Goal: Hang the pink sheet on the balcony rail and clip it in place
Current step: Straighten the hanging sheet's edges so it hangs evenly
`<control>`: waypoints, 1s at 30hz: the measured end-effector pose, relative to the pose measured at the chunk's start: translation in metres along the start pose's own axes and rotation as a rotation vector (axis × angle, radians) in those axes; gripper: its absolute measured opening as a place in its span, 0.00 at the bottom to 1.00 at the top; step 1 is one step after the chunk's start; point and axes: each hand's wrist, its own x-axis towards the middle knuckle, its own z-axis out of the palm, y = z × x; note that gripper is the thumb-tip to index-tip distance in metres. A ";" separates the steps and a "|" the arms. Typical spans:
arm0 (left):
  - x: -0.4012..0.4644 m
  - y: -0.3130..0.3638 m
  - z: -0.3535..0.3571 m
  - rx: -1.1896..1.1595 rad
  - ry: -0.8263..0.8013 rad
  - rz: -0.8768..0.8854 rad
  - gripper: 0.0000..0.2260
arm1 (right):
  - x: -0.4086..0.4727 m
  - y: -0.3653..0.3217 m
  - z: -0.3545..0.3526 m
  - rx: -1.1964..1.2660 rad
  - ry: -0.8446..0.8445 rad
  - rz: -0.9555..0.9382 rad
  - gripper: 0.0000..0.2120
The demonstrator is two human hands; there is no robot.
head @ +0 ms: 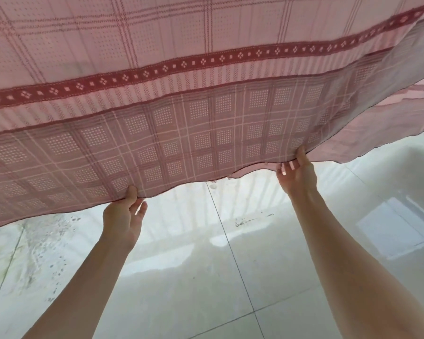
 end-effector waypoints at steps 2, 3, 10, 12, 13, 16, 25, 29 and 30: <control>0.001 0.000 0.001 0.009 -0.004 0.013 0.07 | 0.003 0.007 -0.009 -0.013 0.006 0.002 0.04; 0.002 0.001 0.002 0.009 -0.004 0.017 0.07 | 0.005 0.011 -0.013 -0.021 0.007 0.004 0.04; 0.000 -0.001 0.001 0.014 -0.062 0.034 0.07 | 0.014 0.021 -0.017 -0.014 0.018 -0.005 0.05; 0.000 0.001 0.001 -0.003 -0.061 0.028 0.07 | 0.012 0.025 -0.020 -0.007 0.020 0.013 0.04; 0.001 0.002 0.002 -0.008 -0.065 0.030 0.08 | 0.011 0.027 -0.023 -0.007 0.026 0.025 0.04; -0.001 0.008 0.004 -0.008 -0.083 0.044 0.08 | 0.007 0.030 -0.031 -0.010 0.056 0.047 0.05; -0.016 0.003 0.013 -0.067 -0.123 -0.027 0.08 | -0.012 0.026 -0.017 0.192 -0.035 0.156 0.15; -0.022 0.002 0.009 -0.158 -0.181 -0.071 0.08 | -0.042 0.038 0.007 0.340 -0.231 0.226 0.23; -0.023 0.003 0.006 -0.212 -0.192 -0.084 0.07 | -0.049 0.043 0.011 0.330 -0.250 0.234 0.23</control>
